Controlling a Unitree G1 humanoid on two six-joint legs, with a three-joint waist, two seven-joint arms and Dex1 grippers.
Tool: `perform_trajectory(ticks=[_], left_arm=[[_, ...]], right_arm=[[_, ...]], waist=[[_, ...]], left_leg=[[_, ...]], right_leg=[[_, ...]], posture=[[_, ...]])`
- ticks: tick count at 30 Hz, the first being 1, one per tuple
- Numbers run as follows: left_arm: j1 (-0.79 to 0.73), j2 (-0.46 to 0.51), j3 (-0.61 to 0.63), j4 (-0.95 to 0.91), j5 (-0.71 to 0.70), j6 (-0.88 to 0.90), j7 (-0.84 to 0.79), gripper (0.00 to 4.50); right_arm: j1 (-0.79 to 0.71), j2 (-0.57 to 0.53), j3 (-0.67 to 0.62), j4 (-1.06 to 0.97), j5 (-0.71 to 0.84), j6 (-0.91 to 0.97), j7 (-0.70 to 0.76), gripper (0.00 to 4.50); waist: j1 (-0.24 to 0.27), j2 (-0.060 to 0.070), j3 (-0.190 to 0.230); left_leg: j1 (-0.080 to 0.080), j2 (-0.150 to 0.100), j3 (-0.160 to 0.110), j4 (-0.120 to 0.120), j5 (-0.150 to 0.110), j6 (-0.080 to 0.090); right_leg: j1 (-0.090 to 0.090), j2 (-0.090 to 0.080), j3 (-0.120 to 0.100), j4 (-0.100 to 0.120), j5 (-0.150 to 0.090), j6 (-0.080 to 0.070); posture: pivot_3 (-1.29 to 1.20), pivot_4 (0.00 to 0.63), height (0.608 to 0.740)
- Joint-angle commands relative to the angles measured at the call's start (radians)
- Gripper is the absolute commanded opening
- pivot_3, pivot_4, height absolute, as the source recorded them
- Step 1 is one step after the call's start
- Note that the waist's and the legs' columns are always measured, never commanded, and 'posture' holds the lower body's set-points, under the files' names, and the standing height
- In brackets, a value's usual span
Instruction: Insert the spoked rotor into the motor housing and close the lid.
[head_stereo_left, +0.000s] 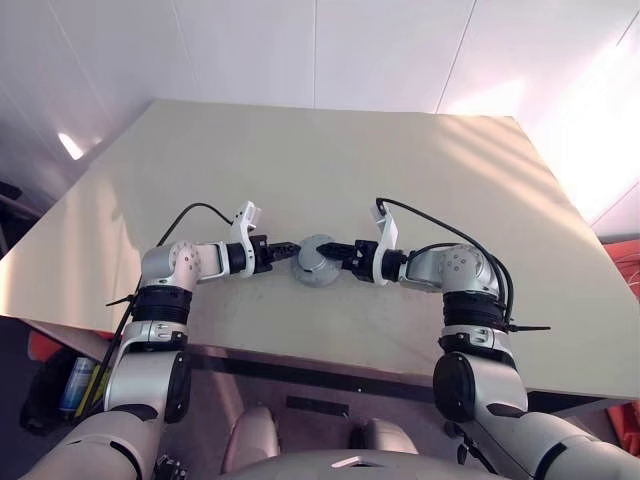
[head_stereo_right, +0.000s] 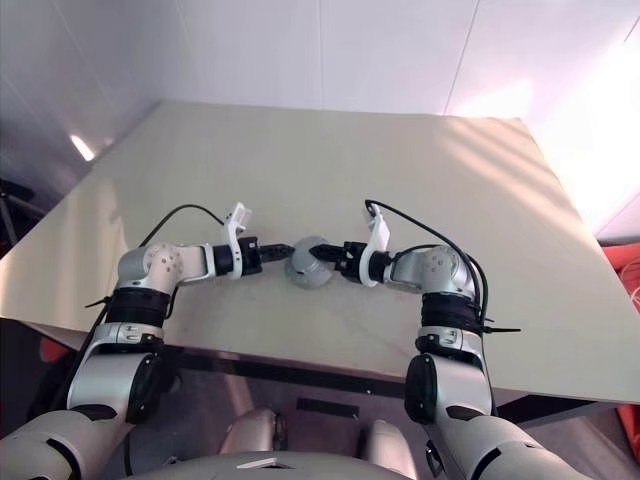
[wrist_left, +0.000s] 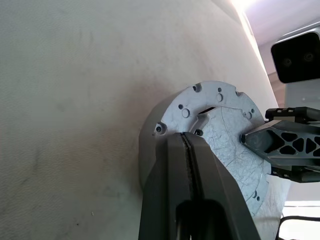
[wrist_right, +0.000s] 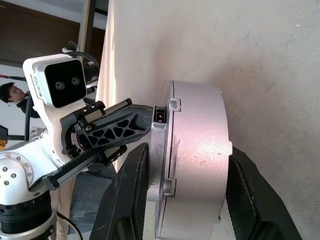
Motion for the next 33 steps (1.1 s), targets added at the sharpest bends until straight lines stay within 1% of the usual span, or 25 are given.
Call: perform_trajectory(ticks=[1,10,18,21,26,28,33], left_arm=[[0.003,-0.017,0.022,0.01,-0.011,-0.015,0.008,0.0],[-0.003,-0.029,0.171,-0.023,-0.102,-0.036,0.012,0.0],[-0.003,-0.031,0.255,-0.034,-0.161,-0.053,0.034,0.0],[-0.003,-0.036,0.295,-0.029,-0.192,-0.064,0.046,0.0],[0.0,-0.041,0.33,-0.026,-0.226,-0.068,0.07,0.0],[0.005,-0.043,0.339,-0.026,-0.235,-0.066,0.085,0.0],[0.02,-0.056,0.386,-0.019,-0.266,-0.051,0.147,0.0]], right_arm=[[-0.047,0.018,-0.015,0.014,0.02,-0.032,-0.023,2.08],[-0.082,0.03,-0.097,0.108,0.031,-0.052,-0.078,2.08],[-0.111,0.032,-0.162,0.198,0.034,-0.121,-0.155,2.03],[-0.149,0.04,-0.241,0.24,0.083,-0.149,-0.197,2.03],[-0.207,0.06,-0.334,0.285,0.153,-0.206,-0.269,2.03],[-0.234,0.073,-0.369,0.303,0.181,-0.245,-0.302,2.03],[-0.277,0.102,-0.41,0.312,0.24,-0.303,-0.353,2.03]], waist=[[0.0,0.0,0.0],[-0.006,0.0,0.0],[-0.005,0.0,0.0],[-0.005,0.0,0.0],[-0.003,0.0,0.001],[-0.003,-0.001,0.001],[-0.004,-0.001,0.001]], left_leg=[[0.0,0.0,0.0,0.0,0.0,0.0],[-0.003,0.0,0.0,0.0,0.0,0.0],[-0.005,0.0,0.0,0.001,0.001,-0.001],[-0.005,0.001,0.0,0.001,0.002,-0.002],[-0.007,0.001,0.0,0.001,0.003,-0.003],[-0.011,0.0,0.0,0.001,0.003,-0.003],[-0.02,0.0,-0.001,0.002,0.002,-0.001]], right_leg=[[0.0,0.0,0.0,0.0,0.0,0.0],[-0.003,0.0,0.0,0.001,0.0,0.0],[-0.006,0.0,0.0,0.002,0.0,0.0],[-0.006,0.0,0.0,0.003,0.001,-0.001],[-0.008,0.0,0.0,0.003,0.001,-0.001],[-0.011,0.0,0.0,0.003,0.001,-0.001],[-0.019,0.001,-0.003,0.004,0.004,0.003]], posture=[[0.0,0.0,0.74],[0.0,0.0,0.74],[0.0,0.0,0.74],[0.0,0.0,0.74],[0.0,0.0,0.74],[0.0,0.0,0.74],[0.0,0.0,0.74]])
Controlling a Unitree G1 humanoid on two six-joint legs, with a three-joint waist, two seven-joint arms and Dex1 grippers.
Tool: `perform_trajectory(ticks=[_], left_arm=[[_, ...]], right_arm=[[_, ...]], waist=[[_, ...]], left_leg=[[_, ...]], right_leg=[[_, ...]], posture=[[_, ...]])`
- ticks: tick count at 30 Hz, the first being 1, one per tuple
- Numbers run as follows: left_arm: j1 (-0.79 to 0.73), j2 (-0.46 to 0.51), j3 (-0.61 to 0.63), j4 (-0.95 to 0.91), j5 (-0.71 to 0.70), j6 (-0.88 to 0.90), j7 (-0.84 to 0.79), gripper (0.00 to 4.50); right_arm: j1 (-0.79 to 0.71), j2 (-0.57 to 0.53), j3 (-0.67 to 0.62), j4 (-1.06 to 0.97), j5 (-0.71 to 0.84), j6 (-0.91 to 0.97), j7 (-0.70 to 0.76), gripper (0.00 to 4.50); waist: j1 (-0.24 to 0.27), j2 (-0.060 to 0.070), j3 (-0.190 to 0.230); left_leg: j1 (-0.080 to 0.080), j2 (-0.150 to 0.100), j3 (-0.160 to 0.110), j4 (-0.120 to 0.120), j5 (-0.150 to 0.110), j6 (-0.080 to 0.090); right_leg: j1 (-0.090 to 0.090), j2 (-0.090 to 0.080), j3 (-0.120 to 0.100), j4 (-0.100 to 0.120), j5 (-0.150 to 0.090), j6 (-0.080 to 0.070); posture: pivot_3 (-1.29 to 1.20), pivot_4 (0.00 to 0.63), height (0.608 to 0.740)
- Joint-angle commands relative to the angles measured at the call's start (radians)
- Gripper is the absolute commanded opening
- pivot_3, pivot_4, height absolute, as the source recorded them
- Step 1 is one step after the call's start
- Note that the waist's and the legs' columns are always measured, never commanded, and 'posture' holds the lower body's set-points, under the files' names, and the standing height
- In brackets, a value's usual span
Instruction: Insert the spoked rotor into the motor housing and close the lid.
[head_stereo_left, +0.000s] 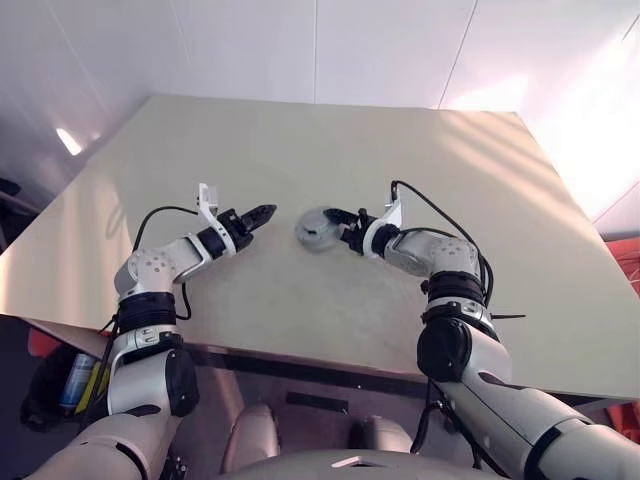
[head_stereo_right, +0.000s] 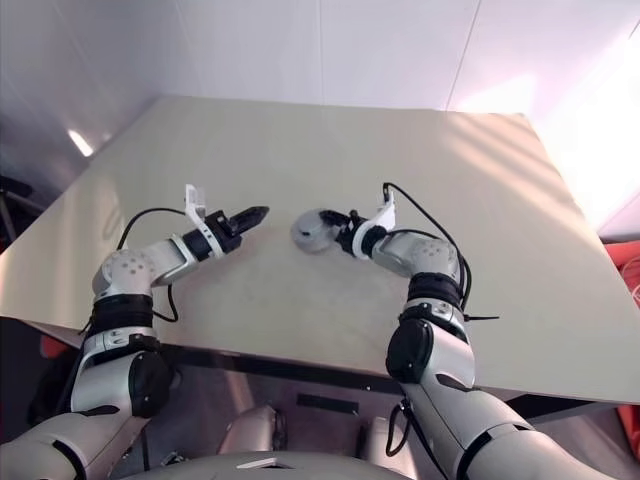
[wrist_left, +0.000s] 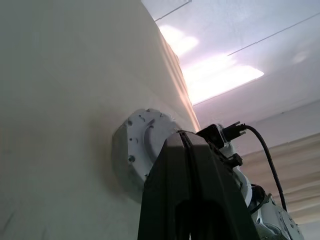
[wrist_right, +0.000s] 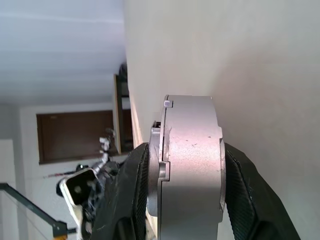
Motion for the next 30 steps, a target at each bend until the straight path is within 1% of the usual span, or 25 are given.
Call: perform_trajectory(ticks=[1,5,9,12,15,19,21,23,27,30], left_arm=[[0.009,-0.009,0.048,-0.017,-0.052,0.014,0.046,0.0],[0.03,-0.036,0.096,-0.04,-0.099,0.014,0.106,0.0],[0.053,-0.067,0.117,-0.098,-0.154,0.027,0.151,0.0],[0.075,-0.078,0.123,-0.146,-0.191,0.027,0.162,0.6],[0.1,-0.078,0.117,-0.191,-0.23,0.045,0.172,1.55],[0.122,-0.073,0.105,-0.231,-0.276,0.078,0.186,2.93],[0.119,-0.072,0.114,-0.221,-0.301,0.102,0.215,3.59],[0.102,-0.065,0.13,-0.172,-0.339,0.153,0.248,4.23],[0.068,-0.086,0.164,-0.114,-0.434,0.188,0.279,4.23],[0.042,-0.1,0.173,-0.079,-0.475,0.184,0.29,4.23]], right_arm=[[-0.073,0.023,-0.038,-0.02,0.101,-0.03,-0.022,2.03],[-0.084,0.041,-0.039,-0.06,0.157,-0.011,-0.05,2.03],[-0.074,0.045,-0.018,-0.077,0.182,-0.004,-0.063,2.03],[-0.071,0.042,-0.009,-0.079,0.193,-0.004,-0.068,2.03],[-0.072,0.037,0.001,-0.078,0.198,-0.005,-0.066,2.03],[-0.07,0.033,0.01,-0.071,0.199,-0.013,-0.067,2.03],[-0.072,0.032,0.011,-0.068,0.203,-0.014,-0.068,2.03],[-0.078,0.032,0.01,-0.072,0.221,-0.001,-0.062,2.03],[-0.081,0.037,0.014,-0.091,0.266,0.048,-0.062,2.03],[-0.071,0.046,0.026,-0.117,0.293,0.091,-0.065,2.03]], waist=[[-0.002,0.0,0.0],[-0.001,0.0,0.0],[0.001,-0.001,0.001],[0.003,-0.001,0.001],[0.002,-0.001,0.001],[0.002,-0.001,0.001],[0.002,-0.001,0.001],[0.002,-0.001,0.001],[0.002,-0.002,0.001],[0.004,-0.002,0.001]], left_leg=[[-0.001,0.0,0.0,0.001,-0.001,0.001],[-0.007,0.0,0.0,0.003,0.0,0.007],[-0.008,0.001,-0.001,0.005,-0.002,0.005],[-0.008,0.001,-0.001,0.008,-0.003,0.004],[-0.008,0.002,-0.001,0.011,-0.003,0.004],[-0.007,0.002,-0.001,0.012,-0.001,0.002],[-0.007,0.002,-0.001,0.013,-0.001,0.001],[-0.006,0.002,-0.001,0.013,-0.001,0.001],[-0.006,0.002,-0.001,0.013,-0.001,0.001],[-0.007,0.001,-0.002,0.013,-0.001,0.001]], right_leg=[[-0.001,0.0,0.0,0.001,0.0,0.0],[-0.007,0.001,-0.001,0.004,0.0,0.0],[-0.007,0.001,-0.002,0.004,0.0,0.0],[-0.007,0.0,-0.002,0.007,0.0,0.0],[-0.007,0.001,-0.002,0.011,0.0,0.0],[-0.006,0.001,-0.001,0.012,0.0,0.0],[-0.006,0.001,-0.001,0.012,0.0,0.0],[-0.006,0.001,-0.001,0.013,0.0,0.001],[-0.006,0.001,-0.001,0.013,0.0,0.001],[-0.006,0.001,-0.001,0.013,0.0,0.001]], posture=[[0.0,0.0,0.74],[0.0,0.0,0.74],[0.0,0.0,0.74],[0.0,0.0,0.74],[0.0,0.0,0.74],[0.0,0.0,0.74],[0.0,0.0,0.74],[0.0,0.0,0.74],[0.0,0.0,0.74],[0.0,0.0,0.74]])
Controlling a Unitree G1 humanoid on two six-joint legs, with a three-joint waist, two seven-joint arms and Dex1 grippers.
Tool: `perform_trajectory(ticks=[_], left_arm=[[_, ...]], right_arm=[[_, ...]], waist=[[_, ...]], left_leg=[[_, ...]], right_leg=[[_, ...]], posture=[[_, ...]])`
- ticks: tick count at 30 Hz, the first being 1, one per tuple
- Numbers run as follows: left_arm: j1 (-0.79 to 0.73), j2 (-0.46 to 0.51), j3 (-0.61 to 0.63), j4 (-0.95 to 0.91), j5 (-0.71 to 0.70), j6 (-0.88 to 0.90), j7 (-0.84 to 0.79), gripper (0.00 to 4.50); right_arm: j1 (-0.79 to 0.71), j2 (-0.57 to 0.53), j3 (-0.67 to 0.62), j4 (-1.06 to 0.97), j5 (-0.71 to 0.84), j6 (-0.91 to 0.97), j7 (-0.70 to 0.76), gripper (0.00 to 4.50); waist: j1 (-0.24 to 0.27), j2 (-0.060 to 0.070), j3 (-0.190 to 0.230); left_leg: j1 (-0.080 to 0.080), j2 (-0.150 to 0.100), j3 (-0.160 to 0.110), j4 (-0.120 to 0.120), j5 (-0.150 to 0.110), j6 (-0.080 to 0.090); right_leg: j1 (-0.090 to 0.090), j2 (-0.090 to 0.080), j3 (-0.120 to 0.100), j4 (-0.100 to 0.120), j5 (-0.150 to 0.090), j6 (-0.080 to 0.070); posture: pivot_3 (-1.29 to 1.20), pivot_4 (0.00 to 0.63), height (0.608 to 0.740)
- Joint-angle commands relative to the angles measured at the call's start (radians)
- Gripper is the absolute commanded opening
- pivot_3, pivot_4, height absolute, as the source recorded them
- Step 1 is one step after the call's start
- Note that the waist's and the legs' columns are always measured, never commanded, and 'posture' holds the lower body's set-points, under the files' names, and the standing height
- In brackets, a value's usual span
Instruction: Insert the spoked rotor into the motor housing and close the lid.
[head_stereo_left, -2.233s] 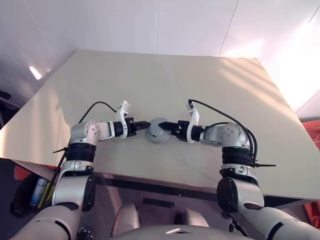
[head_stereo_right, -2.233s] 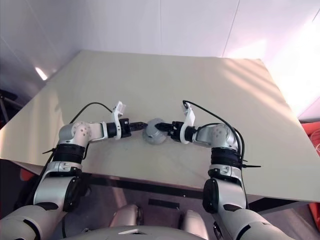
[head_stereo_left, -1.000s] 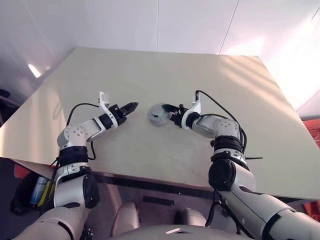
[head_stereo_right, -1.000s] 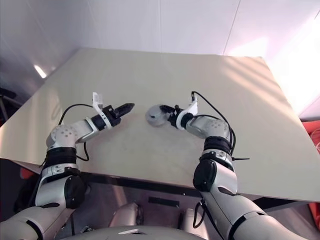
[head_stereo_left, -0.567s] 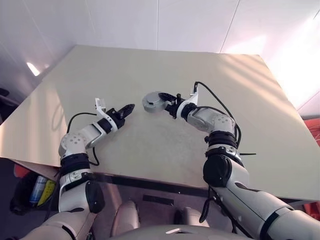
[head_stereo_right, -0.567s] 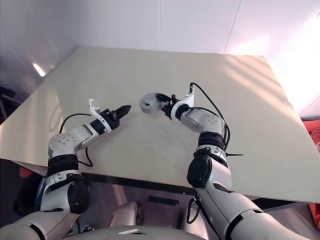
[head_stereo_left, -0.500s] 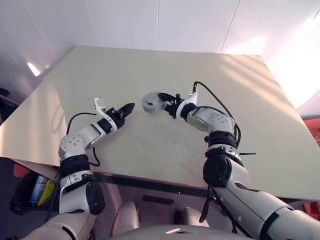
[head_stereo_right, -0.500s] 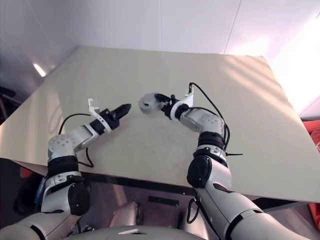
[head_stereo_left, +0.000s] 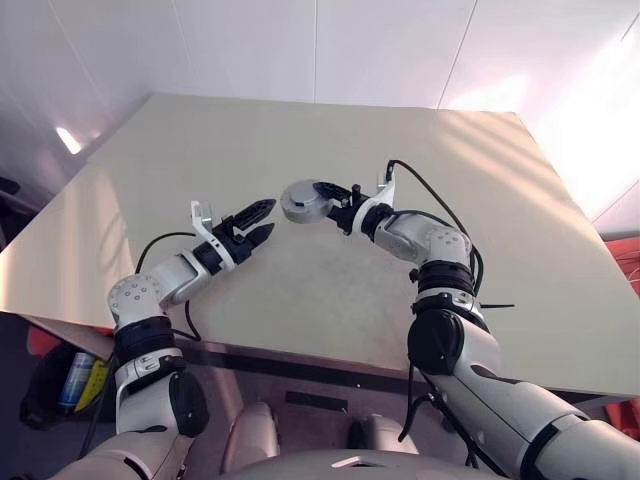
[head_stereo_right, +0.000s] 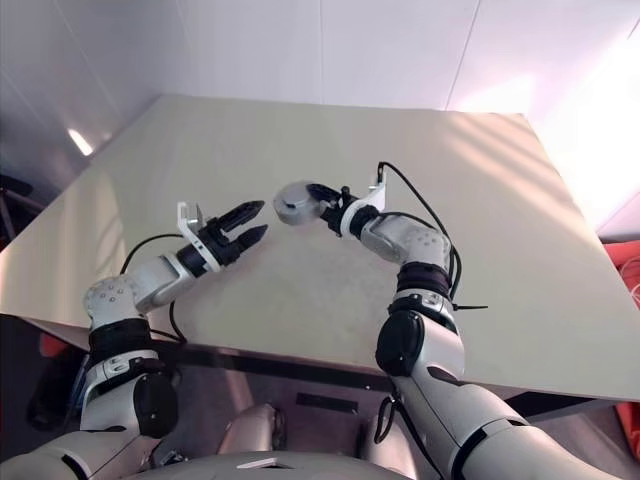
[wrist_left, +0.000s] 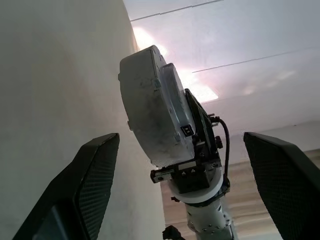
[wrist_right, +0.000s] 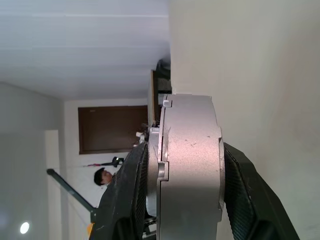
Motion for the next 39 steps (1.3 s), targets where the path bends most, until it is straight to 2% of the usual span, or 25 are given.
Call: perform_trajectory(ticks=[1,9,23,26,30,31,35,39], left_arm=[[-0.053,-0.012,0.015,0.024,-0.076,-0.003,0.009,4.23],[-0.071,-0.032,-0.004,0.064,-0.112,-0.008,0.031,4.23],[-0.075,-0.01,-0.068,0.087,-0.071,-0.061,-0.028,4.23],[-0.075,-0.003,-0.072,0.099,-0.065,-0.075,-0.04,3.64],[-0.076,-0.002,-0.072,0.107,-0.068,-0.089,-0.045,2.35],[-0.077,-0.002,-0.072,0.109,-0.069,-0.093,-0.045,2.16],[-0.08,0.002,-0.07,0.116,-0.073,-0.095,-0.052,2.16],[-0.083,0.003,-0.072,0.121,-0.068,-0.101,-0.057,2.16]], right_arm=[[-0.03,0.012,0.018,-0.091,0.091,0.057,0.012,2.03],[0.005,0.02,0.048,-0.161,0.139,0.147,0.01,2.03],[0.021,0.009,0.084,-0.186,0.157,0.141,0.019,2.03],[0.022,0.005,0.087,-0.185,0.159,0.135,0.02,2.03],[0.023,0.002,0.093,-0.184,0.161,0.132,0.023,2.03],[0.024,0.001,0.096,-0.185,0.16,0.13,0.026,2.03],[0.028,-0.004,0.114,-0.189,0.149,0.119,0.041,2.03],[0.053,-0.018,0.183,-0.235,0.12,0.103,0.113,2.03]], waist=[[0.001,0.0,0.0],[0.002,0.0,0.0],[0.003,0.0,0.0],[0.003,0.0,0.0],[0.003,0.0,0.0],[0.003,0.0,0.0],[0.003,0.0,0.0],[0.005,0.0,0.0]], left_leg=[[0.0,0.0,0.0,0.0,0.0,0.0],[0.0,0.0,-0.001,0.0,0.0,0.0],[0.0,-0.001,-0.002,0.0,0.0,0.0],[0.0,-0.001,-0.002,0.0,0.0,0.0],[0.0,-0.001,-0.002,0.001,0.0,0.0],[0.0,-0.001,-0.002,0.001,0.0,0.0],[0.0,-0.001,-0.002,0.001,0.0,0.0],[0.0,-0.001,-0.002,0.001,0.0,0.0]], right_leg=[[0.0,0.0,0.0,0.0,0.0,0.0],[0.001,0.0,0.0,0.0,0.0,0.001],[0.001,0.0,0.0,0.0,0.001,0.002],[0.001,0.0,0.0,0.0,0.001,0.002],[0.001,0.0,0.0,0.0,0.001,0.002],[0.002,0.0,0.0,0.0,0.001,0.002],[0.002,0.0,0.0,0.0,0.001,0.002],[0.002,0.0,0.0,0.0,0.001,0.002]], posture=[[0.0,0.0,0.74],[0.0,0.0,0.74],[0.0,0.0,0.74],[0.0,0.0,0.74],[0.0,0.0,0.74],[0.0,0.0,0.74],[0.0,0.0,0.74],[0.0,0.0,0.74]])
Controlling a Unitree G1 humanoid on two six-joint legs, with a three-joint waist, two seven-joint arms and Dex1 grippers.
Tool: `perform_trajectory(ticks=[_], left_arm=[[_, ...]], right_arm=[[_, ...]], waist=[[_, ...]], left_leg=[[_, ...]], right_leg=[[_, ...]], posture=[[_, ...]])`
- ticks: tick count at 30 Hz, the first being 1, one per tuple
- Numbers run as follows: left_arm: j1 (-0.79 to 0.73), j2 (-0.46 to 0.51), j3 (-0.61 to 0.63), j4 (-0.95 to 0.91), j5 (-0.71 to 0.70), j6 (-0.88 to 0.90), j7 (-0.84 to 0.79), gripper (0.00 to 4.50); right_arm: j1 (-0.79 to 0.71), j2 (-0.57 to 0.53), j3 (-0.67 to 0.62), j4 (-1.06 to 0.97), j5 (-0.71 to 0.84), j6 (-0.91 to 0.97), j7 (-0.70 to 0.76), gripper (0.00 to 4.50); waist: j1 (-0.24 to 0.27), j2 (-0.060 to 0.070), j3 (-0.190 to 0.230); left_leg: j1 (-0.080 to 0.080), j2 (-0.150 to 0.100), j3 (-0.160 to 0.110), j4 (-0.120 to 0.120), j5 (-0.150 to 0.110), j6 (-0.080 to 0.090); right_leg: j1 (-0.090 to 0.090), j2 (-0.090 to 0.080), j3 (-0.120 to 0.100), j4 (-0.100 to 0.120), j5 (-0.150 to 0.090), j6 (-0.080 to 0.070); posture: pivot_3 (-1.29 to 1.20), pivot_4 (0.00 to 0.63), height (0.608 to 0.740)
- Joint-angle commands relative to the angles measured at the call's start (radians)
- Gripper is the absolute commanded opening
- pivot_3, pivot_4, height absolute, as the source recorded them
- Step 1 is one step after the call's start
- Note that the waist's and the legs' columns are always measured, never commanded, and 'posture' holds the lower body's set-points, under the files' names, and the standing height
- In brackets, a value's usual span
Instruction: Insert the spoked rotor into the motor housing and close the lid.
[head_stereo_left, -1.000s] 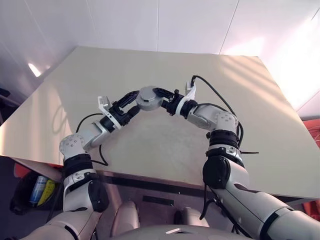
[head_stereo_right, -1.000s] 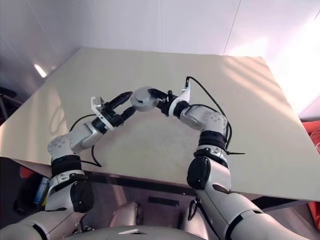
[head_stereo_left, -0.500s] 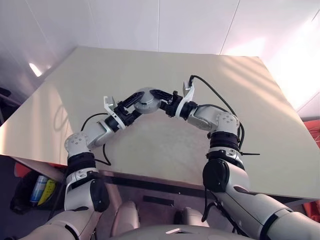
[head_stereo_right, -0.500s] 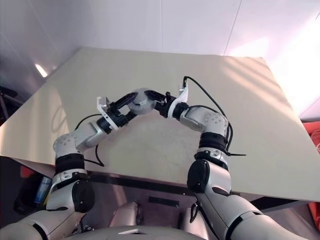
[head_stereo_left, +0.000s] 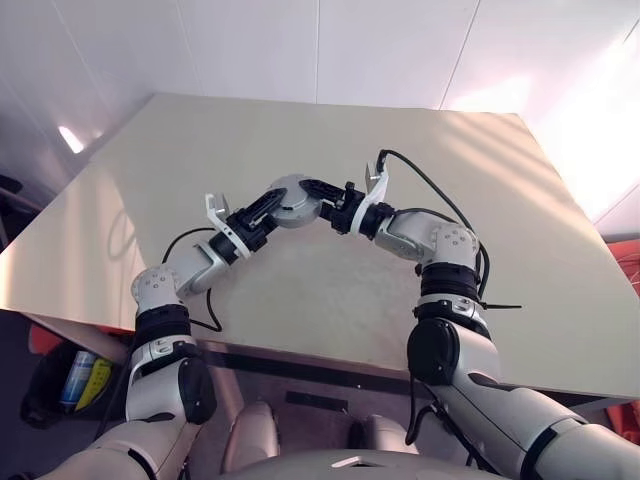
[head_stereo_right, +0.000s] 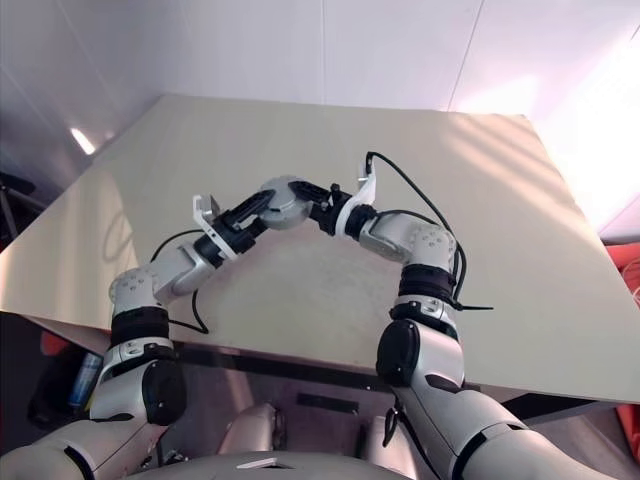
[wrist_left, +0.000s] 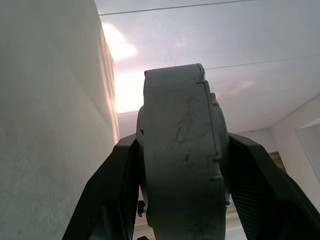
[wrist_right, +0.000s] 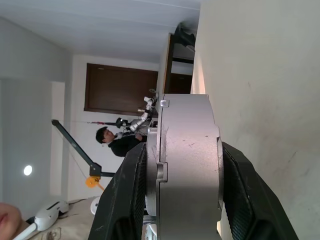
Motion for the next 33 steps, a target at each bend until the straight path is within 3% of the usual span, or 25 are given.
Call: perform_trajectory(ticks=[1,8,14,23,33], left_arm=[[-0.03,0.016,-0.004,-0.014,0.001,-0.019,-0.014,2.16],[-0.028,0.024,-0.007,-0.008,0.012,-0.024,-0.034,2.16],[-0.019,0.03,-0.003,-0.022,0.044,-0.083,-0.049,2.16],[0.031,0.047,0.111,-0.078,0.073,-0.359,-0.011,2.16],[0.044,0.096,0.206,0.06,0.185,-0.634,0.102,2.16]], right_arm=[[0.002,-0.009,0.055,-0.103,0.014,-0.022,0.083,2.03],[0.021,-0.012,0.118,-0.146,-0.068,-0.168,0.095,4.38],[0.027,-0.012,0.127,-0.132,-0.11,-0.279,0.087,4.38],[0.042,-0.057,0.131,-0.069,-0.167,-0.353,0.087,4.38],[0.067,-0.079,0.13,-0.063,-0.182,-0.35,0.09,4.38]], waist=[[0.001,0.0,0.0],[0.002,0.0,0.0],[0.002,0.0,0.0],[-0.004,-0.001,0.0],[-0.003,-0.003,0.0]], left_leg=[[0.0,0.0,0.0,0.0,0.0,0.0],[0.001,0.0,0.0,0.0,0.0,0.0],[0.001,0.0,0.0,0.001,0.0,0.0],[0.001,0.0,-0.001,0.001,0.0,0.0],[0.001,0.0,-0.001,0.002,0.0,0.0]], right_leg=[[0.0,0.0,0.0,0.0,0.0,0.0],[0.001,0.0,0.0,0.0,0.0,0.0],[0.001,0.0,0.0,0.0,0.0,0.0],[0.001,0.0,0.0,0.0,0.0,0.0],[0.003,0.0,0.0,0.0,0.001,0.001]], posture=[[0.0,0.0,0.74],[0.0,0.0,0.74],[0.0,0.0,0.74],[0.0,0.0,0.74],[0.0,0.0,0.74]])
